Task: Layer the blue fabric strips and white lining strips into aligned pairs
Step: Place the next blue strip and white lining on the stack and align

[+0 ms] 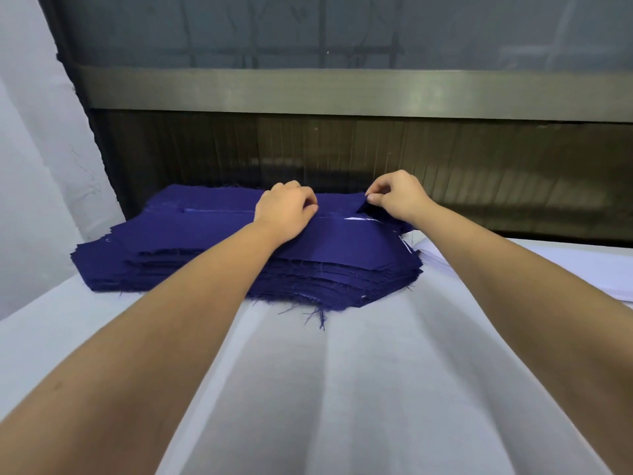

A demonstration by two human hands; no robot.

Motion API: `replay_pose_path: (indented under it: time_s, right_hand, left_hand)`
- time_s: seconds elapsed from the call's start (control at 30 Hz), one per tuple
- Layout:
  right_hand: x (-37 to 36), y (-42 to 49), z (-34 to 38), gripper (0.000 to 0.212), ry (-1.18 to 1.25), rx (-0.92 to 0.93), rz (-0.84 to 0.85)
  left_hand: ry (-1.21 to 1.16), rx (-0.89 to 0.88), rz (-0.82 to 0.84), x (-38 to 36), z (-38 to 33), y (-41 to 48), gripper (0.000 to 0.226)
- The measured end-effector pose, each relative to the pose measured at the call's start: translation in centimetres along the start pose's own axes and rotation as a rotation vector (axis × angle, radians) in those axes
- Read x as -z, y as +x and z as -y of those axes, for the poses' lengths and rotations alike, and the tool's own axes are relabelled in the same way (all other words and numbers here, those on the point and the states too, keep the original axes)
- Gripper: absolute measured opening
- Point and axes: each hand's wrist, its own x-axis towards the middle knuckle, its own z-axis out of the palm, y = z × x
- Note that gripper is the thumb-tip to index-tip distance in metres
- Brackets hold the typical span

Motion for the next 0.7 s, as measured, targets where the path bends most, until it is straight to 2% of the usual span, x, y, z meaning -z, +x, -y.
replay_pose_path:
  time_s: [0.17, 0.3, 0.47, 0.7]
  right_hand:
    - [0.3, 0.6, 0.4, 0.013, -0.016, 0.034, -0.047]
    - [0.3, 1.1, 1.4, 0.014, -0.082, 0.073, -0.105]
    - [0.1, 0.5, 1.6, 0.032, -0.190, 0.141, -0.016]
    - [0.4, -0.1, 3.8, 0.024, -0.195, 0.114, -0.133]
  left_hand:
    - [-0.018, 0.004, 0.011, -0.4, -0.4, -0.2, 0.031]
    - [0.014, 0.031, -0.055, -0.5, -0.4, -0.1, 0.030]
    - [-0.004, 0.059, -0.114, -0.3, -0.5, 0.1, 0.028]
    - [0.090, 0.070, -0.204, 0.3, -0.3, 0.1, 0.023]
